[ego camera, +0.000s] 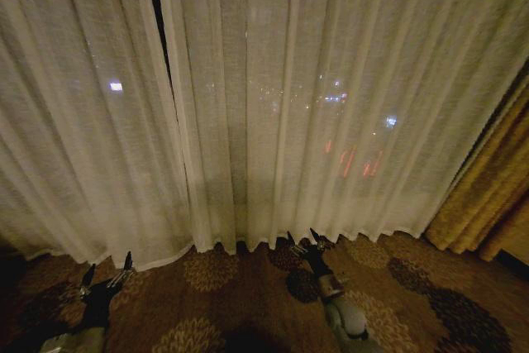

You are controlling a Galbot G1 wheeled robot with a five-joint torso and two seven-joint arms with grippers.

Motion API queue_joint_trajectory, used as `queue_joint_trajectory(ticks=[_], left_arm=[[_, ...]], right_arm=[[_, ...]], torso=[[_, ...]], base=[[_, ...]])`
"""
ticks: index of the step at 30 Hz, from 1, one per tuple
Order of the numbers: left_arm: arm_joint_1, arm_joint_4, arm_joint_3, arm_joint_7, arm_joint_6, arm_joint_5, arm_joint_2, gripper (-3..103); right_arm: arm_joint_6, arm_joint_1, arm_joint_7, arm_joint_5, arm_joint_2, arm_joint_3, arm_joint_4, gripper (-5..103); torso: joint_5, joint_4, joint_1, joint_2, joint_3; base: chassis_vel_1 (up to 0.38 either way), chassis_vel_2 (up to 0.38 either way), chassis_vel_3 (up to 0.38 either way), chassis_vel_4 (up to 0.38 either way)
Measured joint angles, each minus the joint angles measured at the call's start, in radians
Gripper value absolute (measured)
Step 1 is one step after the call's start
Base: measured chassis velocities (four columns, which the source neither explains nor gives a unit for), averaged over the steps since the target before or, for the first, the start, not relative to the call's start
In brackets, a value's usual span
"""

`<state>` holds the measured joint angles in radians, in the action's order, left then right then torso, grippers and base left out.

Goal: Open the curtains by pulling them apart, changing their state from closed to fully open.

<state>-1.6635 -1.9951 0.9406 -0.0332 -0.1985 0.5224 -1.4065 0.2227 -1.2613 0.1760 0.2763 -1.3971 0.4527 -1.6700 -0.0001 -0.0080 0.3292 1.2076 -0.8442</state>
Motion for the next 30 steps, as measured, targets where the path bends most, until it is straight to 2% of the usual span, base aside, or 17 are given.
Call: queue_joint_trajectory(ticks=[12,19,25,30], left_arm=[[0.0,0.0,0.0,0.0,0.0,0.0,0.0,100],[0.0,0.0,0.0,0.0,0.0,0.0,0.0,100],[0.0,0.0,0.0,0.0,0.0,0.0,0.0,100],[0.0,0.0,0.0,0.0,0.0,0.0,0.0,100]], right_arm=[[0.008,0.017,0.003,0.004,-0.005,-0.014,0.022,100],[0.043,0.046,-0.013,-0.009,-0.012,-0.029,0.055,100],[0.062,0.067,-0.036,-0.016,-0.016,-0.037,0.066,100],[0.083,0.074,0.024,0.008,-0.02,-0.033,0.076,100]], torso=[[0.0002,0.0,0.001,0.0,0.0],[0.0002,0.0,0.001,-0.001,0.0],[0.0001,0.0,0.002,-0.001,-0.001],[0.0001,0.0,-0.001,0.001,0.0]], base=[[-0.341,0.317,0.348,-0.332],[-0.281,0.302,0.278,-0.304],[-0.076,0.102,0.1,-0.079],[0.011,-0.029,-0.022,0.021]])
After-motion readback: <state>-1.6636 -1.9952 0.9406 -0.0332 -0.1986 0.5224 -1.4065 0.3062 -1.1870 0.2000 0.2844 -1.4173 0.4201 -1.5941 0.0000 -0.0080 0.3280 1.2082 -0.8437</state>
